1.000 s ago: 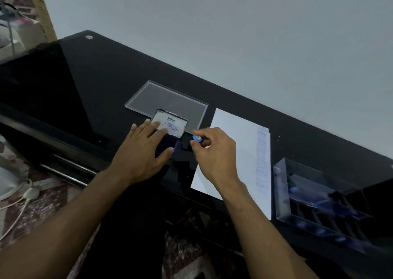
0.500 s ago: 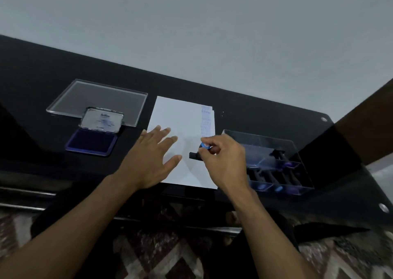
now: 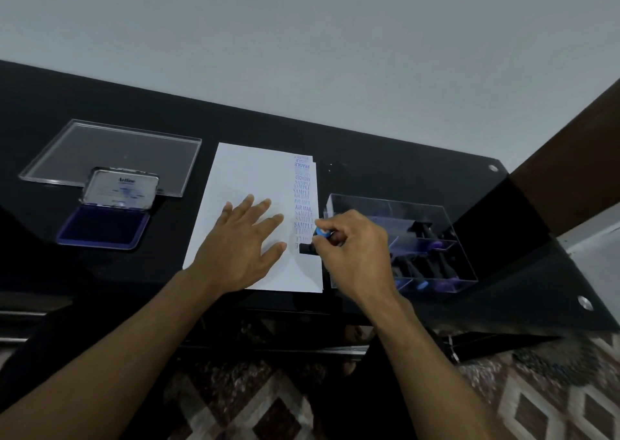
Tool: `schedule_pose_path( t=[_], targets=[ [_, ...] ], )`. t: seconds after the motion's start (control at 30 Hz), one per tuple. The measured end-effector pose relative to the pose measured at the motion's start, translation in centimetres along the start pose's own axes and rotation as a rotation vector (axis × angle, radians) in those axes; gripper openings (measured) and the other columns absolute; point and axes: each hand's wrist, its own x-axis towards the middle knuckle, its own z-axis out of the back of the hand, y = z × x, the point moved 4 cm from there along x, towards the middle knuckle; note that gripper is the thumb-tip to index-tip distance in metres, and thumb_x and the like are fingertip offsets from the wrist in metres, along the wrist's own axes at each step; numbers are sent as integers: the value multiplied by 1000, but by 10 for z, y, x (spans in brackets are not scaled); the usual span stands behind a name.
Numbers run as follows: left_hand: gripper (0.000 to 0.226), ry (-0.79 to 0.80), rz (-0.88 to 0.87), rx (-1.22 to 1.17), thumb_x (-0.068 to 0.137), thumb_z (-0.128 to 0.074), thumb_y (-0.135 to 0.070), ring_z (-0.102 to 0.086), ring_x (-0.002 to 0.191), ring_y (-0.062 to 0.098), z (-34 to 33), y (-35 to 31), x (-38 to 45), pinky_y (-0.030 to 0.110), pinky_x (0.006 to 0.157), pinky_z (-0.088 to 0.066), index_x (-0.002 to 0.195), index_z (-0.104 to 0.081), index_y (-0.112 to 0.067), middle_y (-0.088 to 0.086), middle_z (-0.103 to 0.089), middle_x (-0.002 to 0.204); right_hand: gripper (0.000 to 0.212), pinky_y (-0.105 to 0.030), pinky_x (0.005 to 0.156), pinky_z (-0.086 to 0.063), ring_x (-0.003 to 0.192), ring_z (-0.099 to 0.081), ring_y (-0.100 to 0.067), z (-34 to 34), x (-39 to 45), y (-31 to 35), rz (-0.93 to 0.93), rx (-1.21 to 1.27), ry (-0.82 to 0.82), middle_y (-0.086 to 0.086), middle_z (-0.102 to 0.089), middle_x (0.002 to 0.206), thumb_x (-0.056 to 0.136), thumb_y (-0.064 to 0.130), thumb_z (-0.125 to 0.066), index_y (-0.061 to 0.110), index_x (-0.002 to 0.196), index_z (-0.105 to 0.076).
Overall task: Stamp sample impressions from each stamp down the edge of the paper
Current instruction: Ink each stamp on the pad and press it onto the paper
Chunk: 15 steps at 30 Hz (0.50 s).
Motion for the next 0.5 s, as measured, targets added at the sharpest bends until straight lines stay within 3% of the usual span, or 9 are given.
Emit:
schedule_pose_path(
  t=[0.1,0.27,0.4,0.5],
  targets=[
    [72,21,8,3,94,-16,-70,-9,155,24,-6,4,-2,48,126,-5,153,-38,-35,-2,-22,166,21,-3,75,-48,76,-62,-2,-6,-5,-1,12,-11,31,5,-69,97,82,13,-77,16,103,-77],
    [69,9,20,8,95,-20,-68,-9,155,23,-7,4,-1,48,126,-6,153,-38,-35,-2,-21,166,20,-18,80,-54,77,-61,-6,-11,-3,-1,62,-48,46,2,-69,93,81,11,-76,14,101,-78],
    [65,4,18,16,97,-24,-66,-9,155,22,-8,4,-1,47,126,-6,153,-38,-35,-2,-22,166,18,0,73,-42,73,-55,-3,-15,-3,-1,70,-77,65,1,-68,90,81,10,-76,12,99,-78],
    [64,6,20,19,98,-24,-66,-8,155,22,-8,5,-1,47,126,-5,153,-37,-36,-3,-21,167,18,4,71,-39,71,-54,-2,-17,-3,0,65,-94,77,1,-68,89,81,11,-77,12,99,-78]
  ],
)
